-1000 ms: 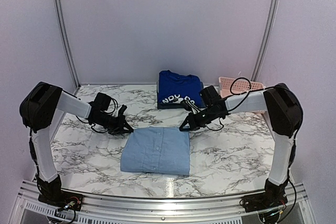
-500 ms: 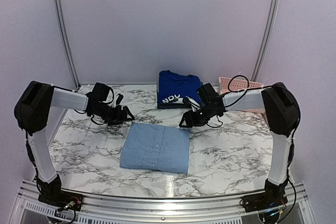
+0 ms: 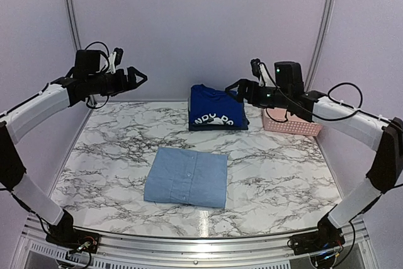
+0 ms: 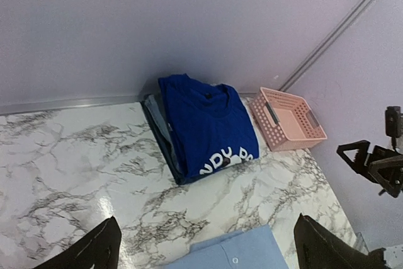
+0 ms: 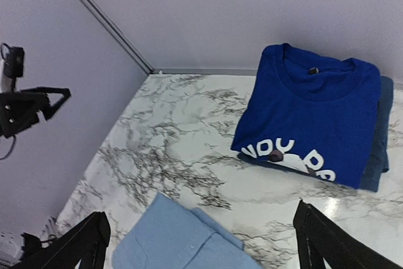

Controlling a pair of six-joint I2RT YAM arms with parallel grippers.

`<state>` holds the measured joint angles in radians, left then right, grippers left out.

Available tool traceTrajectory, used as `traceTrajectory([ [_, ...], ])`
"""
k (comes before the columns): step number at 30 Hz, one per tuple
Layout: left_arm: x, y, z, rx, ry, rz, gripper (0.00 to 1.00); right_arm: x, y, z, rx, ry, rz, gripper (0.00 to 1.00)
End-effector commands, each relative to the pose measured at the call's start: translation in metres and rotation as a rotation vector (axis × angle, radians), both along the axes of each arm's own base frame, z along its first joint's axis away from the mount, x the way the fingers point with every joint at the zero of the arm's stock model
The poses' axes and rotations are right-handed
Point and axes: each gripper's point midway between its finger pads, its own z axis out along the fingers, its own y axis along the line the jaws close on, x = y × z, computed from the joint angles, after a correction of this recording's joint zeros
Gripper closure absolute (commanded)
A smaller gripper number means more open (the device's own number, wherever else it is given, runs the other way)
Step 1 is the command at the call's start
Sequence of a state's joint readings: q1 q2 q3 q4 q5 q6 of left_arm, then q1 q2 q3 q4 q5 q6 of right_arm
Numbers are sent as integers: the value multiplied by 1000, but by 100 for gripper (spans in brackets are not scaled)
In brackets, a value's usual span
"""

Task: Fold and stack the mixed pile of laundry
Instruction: Smooth out the square-folded shirt at the center of the board.

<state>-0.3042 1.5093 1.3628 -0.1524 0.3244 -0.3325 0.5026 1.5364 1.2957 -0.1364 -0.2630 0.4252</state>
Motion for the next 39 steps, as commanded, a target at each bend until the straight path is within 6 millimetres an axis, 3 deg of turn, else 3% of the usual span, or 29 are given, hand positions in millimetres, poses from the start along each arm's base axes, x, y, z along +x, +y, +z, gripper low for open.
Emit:
traceTrajectory([
  [1, -33, -56, -51, -222, 253, -303, 1, -18, 42, -30, 375, 265, 188, 1],
  [5, -62, -100, -90, -292, 360, -400, 1, -55, 115, -69, 374, 393, 324, 1],
  [8, -77, -126, -121, -290, 443, -434, 1, -66, 141, -95, 429, 474, 343, 1],
  [10, -81, -137, -139, -302, 495, -440, 1, -65, 146, -113, 458, 515, 330, 1],
  [16, -66, -147, -201, -291, 613, -382, 1, -53, 141, -182, 412, 635, 222, 2],
  [21, -46, -127, -254, -289, 703, -266, 1, -51, 104, -247, 282, 718, 123, 1],
  [25, -33, -108, -264, -296, 704, -218, 1, -47, 80, -282, 228, 753, 118, 1],
  [26, -29, -106, -257, -306, 688, -224, 1, -42, 77, -283, 207, 737, 129, 2],
  [28, -23, -104, -235, -318, 644, -239, 1, -31, 76, -262, 219, 689, 158, 1],
  [31, -30, -102, -201, -311, 604, -268, 1, -29, 88, -196, 313, 601, 241, 1],
  [33, -52, -100, -187, -293, 600, -285, 1, -55, 106, -158, 377, 588, 315, 1],
  [35, -80, -102, -168, -304, 590, -314, 1, -86, 123, -139, 398, 598, 371, 1],
  [39, -136, -128, -158, -311, 624, -419, 1, -133, 148, -139, 412, 663, 438, 2],
])
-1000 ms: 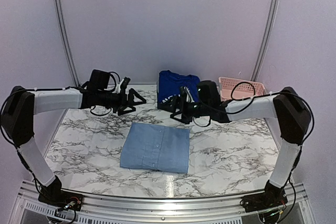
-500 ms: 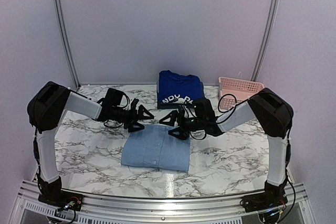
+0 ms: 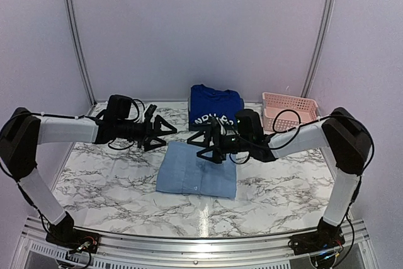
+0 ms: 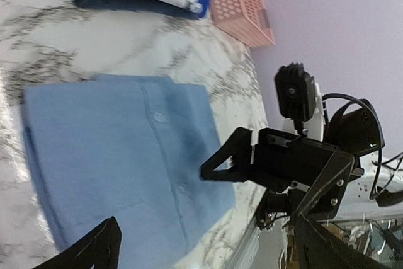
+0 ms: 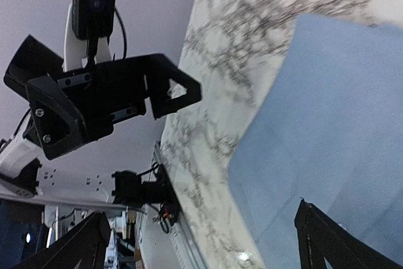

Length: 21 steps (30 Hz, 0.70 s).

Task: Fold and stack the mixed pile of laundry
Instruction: Smooth out the square-folded shirt at the center of the board.

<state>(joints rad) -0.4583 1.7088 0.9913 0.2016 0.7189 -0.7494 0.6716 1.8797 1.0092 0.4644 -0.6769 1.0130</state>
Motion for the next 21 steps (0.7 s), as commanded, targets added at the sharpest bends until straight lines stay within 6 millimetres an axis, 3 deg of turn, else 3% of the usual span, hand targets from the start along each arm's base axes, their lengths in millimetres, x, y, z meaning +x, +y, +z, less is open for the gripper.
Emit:
traceTrajectory([
  [1, -62, -29, 5, -13, 33, -135, 1, -57, 33, 11, 65, 67, 110, 2],
  [4, -79, -33, -14, 6, 71, -156, 1, -78, 34, -11, 62, 141, 118, 1],
  [8, -87, -32, -42, -2, 129, -157, 1, -88, 11, -40, 70, 214, 71, 1],
  [11, -91, -18, -78, 43, 188, -127, 1, -97, -4, -69, 16, 262, 69, 1],
  [13, -86, -4, -90, 62, 208, -85, 1, -100, -17, -80, 10, 284, 47, 1],
  [15, -77, 10, -89, 64, 197, -41, 1, -103, -27, -78, 31, 303, 27, 2],
  [18, -61, 27, -74, 64, 145, 12, 1, -108, -30, -49, 92, 268, 35, 1],
  [21, -50, 37, -56, 217, -7, -17, 1, -110, -44, -31, 46, 209, 20, 2],
])
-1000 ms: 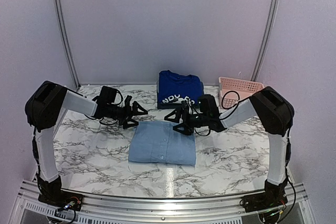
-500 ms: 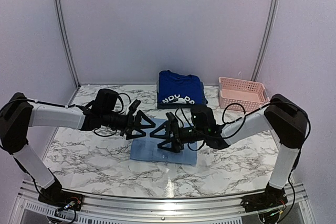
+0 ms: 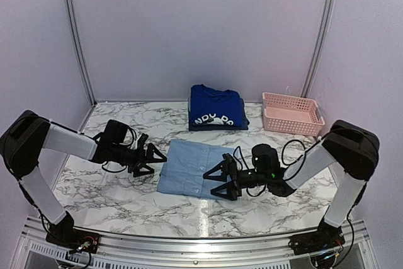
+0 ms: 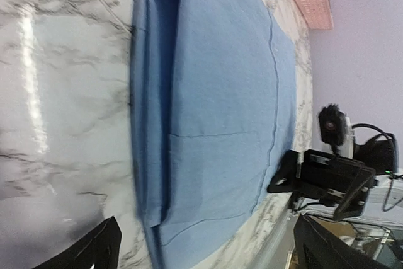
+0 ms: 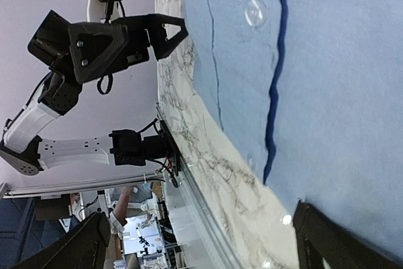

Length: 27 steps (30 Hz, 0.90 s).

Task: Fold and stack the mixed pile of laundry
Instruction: Smooth out the square-folded shirt at the center of the board, then pick up the square-folded shirt from the center of the board.

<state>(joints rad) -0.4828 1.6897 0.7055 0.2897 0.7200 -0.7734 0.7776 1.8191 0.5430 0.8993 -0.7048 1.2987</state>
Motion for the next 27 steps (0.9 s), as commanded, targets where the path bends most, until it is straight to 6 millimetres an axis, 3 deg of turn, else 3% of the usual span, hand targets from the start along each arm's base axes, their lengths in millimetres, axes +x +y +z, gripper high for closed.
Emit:
traceTrajectory([
  [1, 18, 15, 35, 210, -257, -62, 1, 1, -23, 30, -51, -72, -41, 1],
  [2, 20, 12, 47, 277, -344, -105, 1, 4, -34, 40, -76, -111, -65, 2],
  [5, 7, -2, 61, 450, -551, -267, 1, 11, -71, 41, -208, -154, -136, 1],
  [11, -34, -59, 59, 604, -888, -592, 10, 25, -127, 45, -304, -199, -242, 2],
  [15, -61, -106, 46, 598, -1024, -782, 22, 26, -139, 37, -336, -180, -255, 3],
  [21, -88, -170, 21, 568, -1167, -972, 42, 27, -142, 22, -335, -135, -261, 5],
  [27, -99, -211, -4, 542, -1204, -1063, 54, 26, -140, 12, -309, -94, -265, 6],
])
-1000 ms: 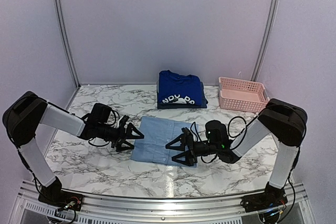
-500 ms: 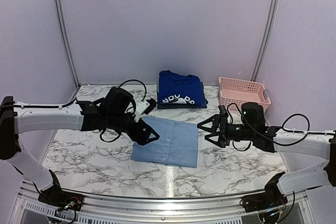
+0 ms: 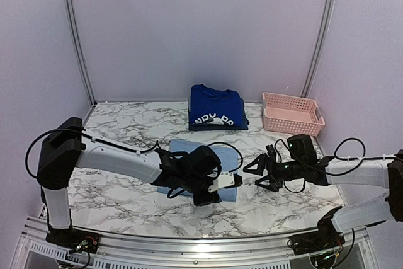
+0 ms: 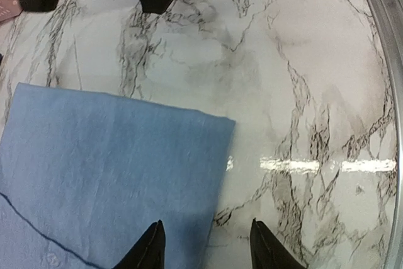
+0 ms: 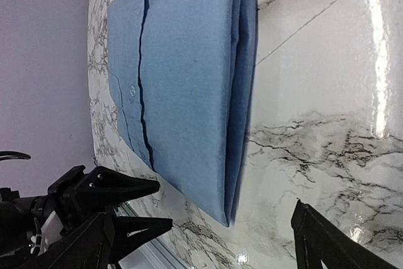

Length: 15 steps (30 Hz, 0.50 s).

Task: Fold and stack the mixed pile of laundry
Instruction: Pick up the square-folded shirt from the center of the board.

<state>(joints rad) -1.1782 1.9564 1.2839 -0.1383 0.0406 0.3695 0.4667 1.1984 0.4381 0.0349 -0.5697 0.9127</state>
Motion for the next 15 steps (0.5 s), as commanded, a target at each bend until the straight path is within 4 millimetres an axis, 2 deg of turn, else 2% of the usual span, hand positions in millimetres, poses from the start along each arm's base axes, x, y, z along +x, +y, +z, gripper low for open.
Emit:
traceTrajectory([
  [1, 0, -29, -5, -22, -45, -71, 55, 3, 2, -2, 37, 11, -2, 6],
  [7, 7, -45, -29, 6, -65, -81, 68, 1, 4, -14, 37, 60, -4, 7],
  [10, 7, -51, -37, 17, -53, -90, 88, 0, 4, -21, 37, 86, -2, 7],
  [12, 6, -55, -28, -4, -35, -85, 99, -1, 8, -24, 56, 103, 10, 7],
  [15, -1, -62, 2, -83, 11, -82, 100, 0, 13, -29, 79, 123, 17, 6],
])
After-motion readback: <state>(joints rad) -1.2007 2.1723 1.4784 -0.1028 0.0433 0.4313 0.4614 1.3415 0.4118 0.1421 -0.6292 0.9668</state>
